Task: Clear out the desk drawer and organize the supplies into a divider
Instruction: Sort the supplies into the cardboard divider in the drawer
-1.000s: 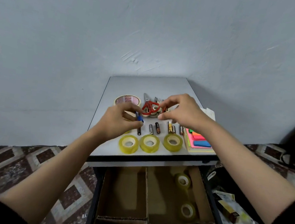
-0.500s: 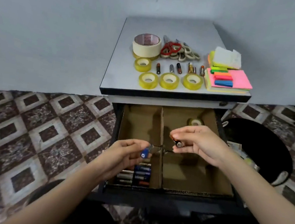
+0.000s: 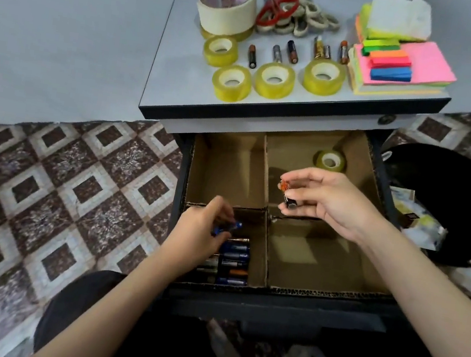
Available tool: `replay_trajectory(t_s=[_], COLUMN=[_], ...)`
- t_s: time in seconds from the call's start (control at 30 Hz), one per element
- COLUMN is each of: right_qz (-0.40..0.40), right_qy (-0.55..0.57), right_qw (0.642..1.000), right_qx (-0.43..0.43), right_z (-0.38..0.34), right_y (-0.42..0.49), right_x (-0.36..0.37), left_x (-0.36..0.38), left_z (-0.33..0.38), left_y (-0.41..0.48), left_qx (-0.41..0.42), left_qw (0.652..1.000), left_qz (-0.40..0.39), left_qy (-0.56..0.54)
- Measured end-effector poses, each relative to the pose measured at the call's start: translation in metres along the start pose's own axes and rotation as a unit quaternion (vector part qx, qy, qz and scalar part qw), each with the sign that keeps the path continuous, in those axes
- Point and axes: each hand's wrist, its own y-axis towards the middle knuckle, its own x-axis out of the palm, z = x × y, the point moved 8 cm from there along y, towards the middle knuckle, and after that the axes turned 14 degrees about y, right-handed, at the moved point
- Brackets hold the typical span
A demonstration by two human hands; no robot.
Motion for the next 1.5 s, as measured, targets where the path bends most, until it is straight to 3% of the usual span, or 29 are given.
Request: replay_trajectory(t_s=[0.27,0.43,0.6,0.9,1.17,1.23,1.33,1.4,1.5], right_qz=[-0.018,-0.020,-0.027,-0.030,-0.004,0.004,0.016,0.022,0.005], right_qy=[0.069,0.082,0.086,0.073,0.068,0.064,0.043,0.002,-0.121], right_qw=[0.997,0.996,0.996,0.997,0.998,0.998,0.999,1.000,0.993], right_qx=[-0.015,-0.015,-0.004,-0.001,0.010,0.020,0.020,0.012,0.005], right_z=[-0.011,-0.009,-0.005,-0.001,0.002,0.004,0.003,0.002,0.005], right_y=[0.010,0.012,0.013,0.010,0.011,0.009,0.002,-0.005,-0.014], right_x=[0.000,-0.003,0.001,0.003,-0.001,-0.004,-0.006,-0.005,0.011], left_x=[0.023,0.037,0.050,0.055,0.059,0.051,0.008,-0.035,-0.080], left_z=[0.007,0.010,0.000,0.002,0.001,0.003,0.007,0.011,-0.010], left_y=[0.012,0.018,0.020,0.018,0.018,0.015,0.010,0.008,0.013], left_qx=[0.072,0.064,0.030,0.075,0.080,0.079,0.057,0.049,0.000], left_qw=[0.978,0.977,0.966,0.977,0.934,0.942,0.988,0.995,0.978], left_qz=[0.011,-0.014,-0.094,-0.091,-0.119,-0.134,-0.115,-0.047,0.075], left_qy=[0.197,0.205,0.238,0.177,0.328,0.297,0.079,-0.072,-0.193])
